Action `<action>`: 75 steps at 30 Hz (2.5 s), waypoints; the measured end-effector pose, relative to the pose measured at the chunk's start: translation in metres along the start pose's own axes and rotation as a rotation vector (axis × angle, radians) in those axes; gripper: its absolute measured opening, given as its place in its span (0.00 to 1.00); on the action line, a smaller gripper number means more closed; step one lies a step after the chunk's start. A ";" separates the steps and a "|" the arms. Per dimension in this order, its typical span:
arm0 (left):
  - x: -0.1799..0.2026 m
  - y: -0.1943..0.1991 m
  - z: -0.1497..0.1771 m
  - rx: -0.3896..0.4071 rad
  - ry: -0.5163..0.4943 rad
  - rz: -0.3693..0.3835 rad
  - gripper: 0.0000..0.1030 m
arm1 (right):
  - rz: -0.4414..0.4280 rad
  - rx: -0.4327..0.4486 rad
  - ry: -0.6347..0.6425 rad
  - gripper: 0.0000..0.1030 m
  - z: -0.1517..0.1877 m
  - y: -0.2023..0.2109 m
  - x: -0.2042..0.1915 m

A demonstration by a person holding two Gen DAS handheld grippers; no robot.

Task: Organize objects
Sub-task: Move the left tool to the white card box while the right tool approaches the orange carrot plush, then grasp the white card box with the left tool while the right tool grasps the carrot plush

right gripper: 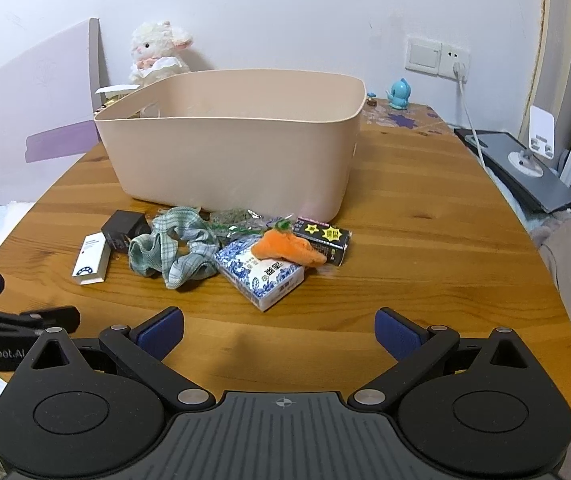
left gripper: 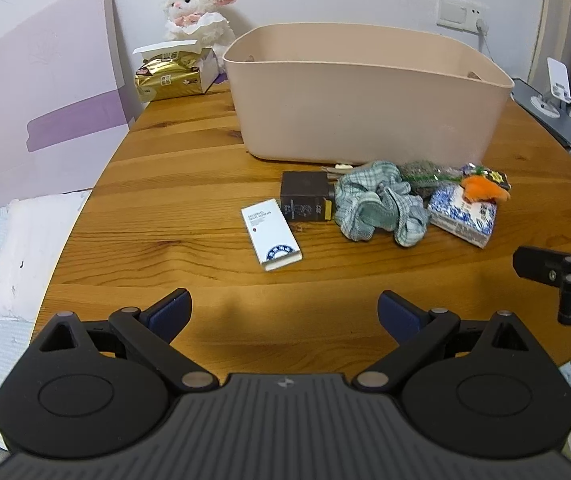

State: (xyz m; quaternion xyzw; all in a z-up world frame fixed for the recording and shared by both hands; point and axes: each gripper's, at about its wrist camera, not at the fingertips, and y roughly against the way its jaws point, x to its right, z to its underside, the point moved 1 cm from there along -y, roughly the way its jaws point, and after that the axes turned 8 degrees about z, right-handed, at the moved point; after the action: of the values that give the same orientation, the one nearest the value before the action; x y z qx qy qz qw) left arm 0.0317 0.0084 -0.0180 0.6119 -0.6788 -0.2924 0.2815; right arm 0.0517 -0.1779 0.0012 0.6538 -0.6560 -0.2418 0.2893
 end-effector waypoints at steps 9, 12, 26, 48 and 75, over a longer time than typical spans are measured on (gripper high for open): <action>-0.002 -0.009 -0.008 0.000 0.008 0.004 0.97 | -0.010 0.008 0.000 1.00 -0.005 -0.007 0.001; -0.003 -0.014 -0.010 -0.003 0.011 0.005 0.97 | -0.021 0.006 -0.007 1.00 -0.007 -0.011 0.003; -0.017 -0.045 -0.020 -0.019 0.053 0.015 0.96 | -0.051 0.018 -0.011 0.91 -0.027 -0.041 0.005; -0.035 -0.071 -0.028 -0.032 0.072 0.043 0.51 | -0.093 -0.016 0.001 0.19 -0.040 -0.082 -0.003; -0.021 0.011 -0.048 0.157 0.018 0.076 0.32 | -0.120 0.136 -0.050 0.10 -0.060 0.000 0.030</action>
State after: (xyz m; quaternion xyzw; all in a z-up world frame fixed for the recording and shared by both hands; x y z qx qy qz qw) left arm 0.0619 0.0276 0.0216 0.6086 -0.7197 -0.2221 0.2496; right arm 0.0947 -0.2038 0.0461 0.7038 -0.6376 -0.2298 0.2129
